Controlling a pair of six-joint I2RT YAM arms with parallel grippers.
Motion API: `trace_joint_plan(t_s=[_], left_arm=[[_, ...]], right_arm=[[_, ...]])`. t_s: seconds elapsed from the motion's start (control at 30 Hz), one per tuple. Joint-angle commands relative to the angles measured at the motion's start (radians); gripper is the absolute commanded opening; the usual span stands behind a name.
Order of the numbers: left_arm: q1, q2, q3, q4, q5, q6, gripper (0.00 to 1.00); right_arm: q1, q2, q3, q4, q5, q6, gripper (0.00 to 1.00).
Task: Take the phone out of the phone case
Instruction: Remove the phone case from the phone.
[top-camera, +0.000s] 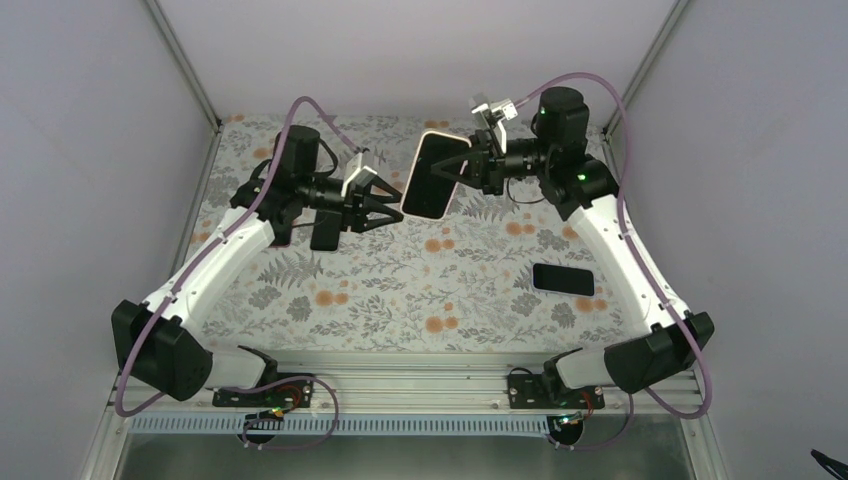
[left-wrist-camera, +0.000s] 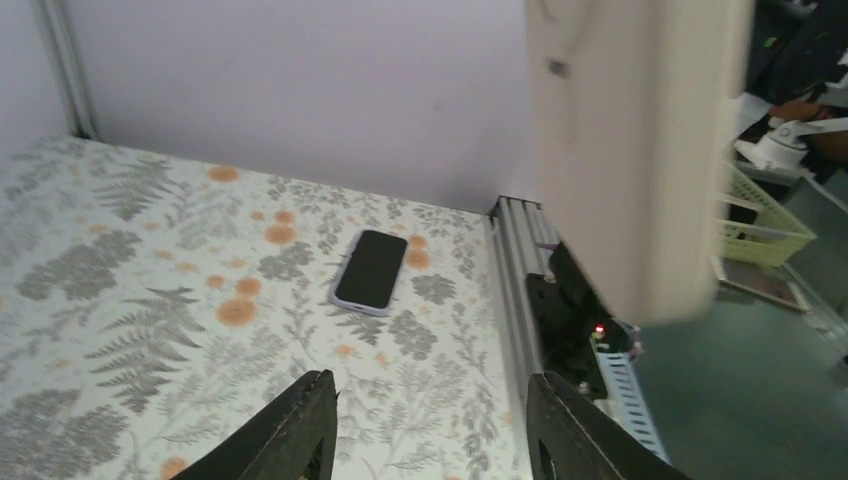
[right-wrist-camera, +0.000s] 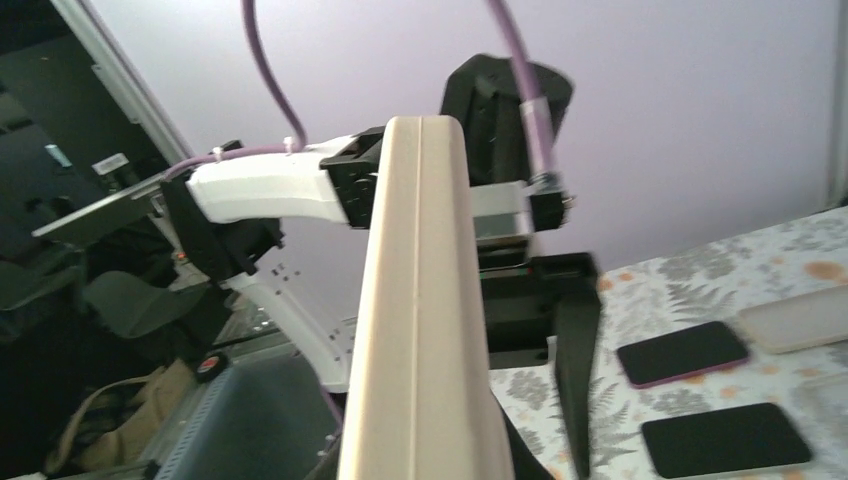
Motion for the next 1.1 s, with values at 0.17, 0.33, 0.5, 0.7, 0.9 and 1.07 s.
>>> trace_joint_plan(t_s=[0.17, 0.33, 0.5, 0.7, 0.9, 1.07], left_arm=[[-0.002, -0.045, 0.033, -0.066, 0.094, 0.056, 0.53], [-0.003, -0.030, 0.037, 0.038, 0.055, -0.072, 0.54], [-0.005, -0.004, 0.050, 0.054, 0.069, -0.104, 0.52], [-0.006, 0.002, 0.050, 0.060, 0.062, -0.113, 0.34], [-0.006, 0.005, 0.041, 0.046, 0.019, -0.076, 0.17], [-0.006, 0.003, 0.038, 0.043, 0.022, -0.046, 0.09]], right_arm=[[-0.018, 0.010, 0.055, -0.014, 0.109, -0.043, 0.04], [-0.016, 0.003, 0.027, -0.003, 0.091, -0.036, 0.04], [-0.015, -0.001, 0.021, -0.004, 0.087, -0.040, 0.04], [-0.015, 0.001, 0.021, -0.008, 0.091, -0.046, 0.04], [-0.013, 0.004, 0.020, 0.011, 0.038, -0.022, 0.04], [-0.007, 0.000, -0.011, 0.091, -0.087, 0.063, 0.04]])
